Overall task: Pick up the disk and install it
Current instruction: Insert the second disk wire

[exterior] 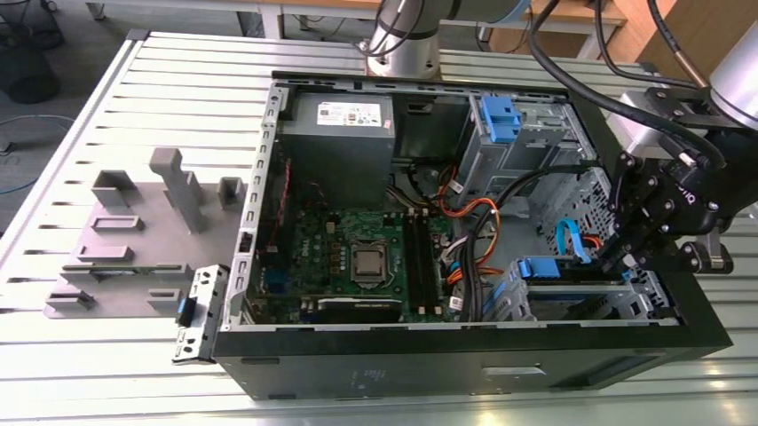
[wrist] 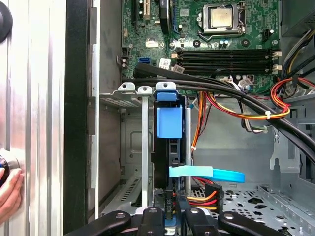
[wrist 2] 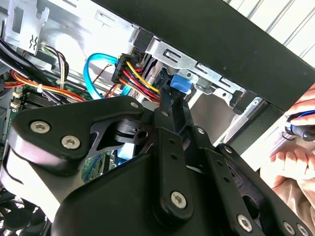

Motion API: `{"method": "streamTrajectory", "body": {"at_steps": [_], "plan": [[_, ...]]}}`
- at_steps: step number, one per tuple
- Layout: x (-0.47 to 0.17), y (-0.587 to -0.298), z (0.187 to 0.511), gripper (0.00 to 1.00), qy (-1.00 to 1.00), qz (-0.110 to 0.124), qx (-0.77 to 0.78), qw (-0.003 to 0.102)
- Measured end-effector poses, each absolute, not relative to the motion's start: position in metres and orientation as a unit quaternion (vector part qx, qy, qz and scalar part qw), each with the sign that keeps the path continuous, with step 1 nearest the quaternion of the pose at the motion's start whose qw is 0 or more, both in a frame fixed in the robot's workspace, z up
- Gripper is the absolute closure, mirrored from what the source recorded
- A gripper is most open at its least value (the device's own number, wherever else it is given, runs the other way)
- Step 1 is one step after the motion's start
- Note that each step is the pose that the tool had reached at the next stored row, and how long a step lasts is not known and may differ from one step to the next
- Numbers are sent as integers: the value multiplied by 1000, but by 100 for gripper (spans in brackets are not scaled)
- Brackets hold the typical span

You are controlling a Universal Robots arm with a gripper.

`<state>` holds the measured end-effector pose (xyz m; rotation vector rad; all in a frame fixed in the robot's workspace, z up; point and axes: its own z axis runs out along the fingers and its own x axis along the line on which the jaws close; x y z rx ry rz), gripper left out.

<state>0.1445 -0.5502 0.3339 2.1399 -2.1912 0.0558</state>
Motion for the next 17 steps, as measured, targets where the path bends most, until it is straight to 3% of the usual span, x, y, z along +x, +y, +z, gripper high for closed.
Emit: {"method": "streamTrajectory", "body": {"at_steps": [6, 8, 17], "plan": [[144, -550, 334, 76, -715, 18, 698, 39], [144, -550, 334, 84, -715, 18, 698, 39], [144, -550, 333, 84, -715, 18, 698, 39]]}}
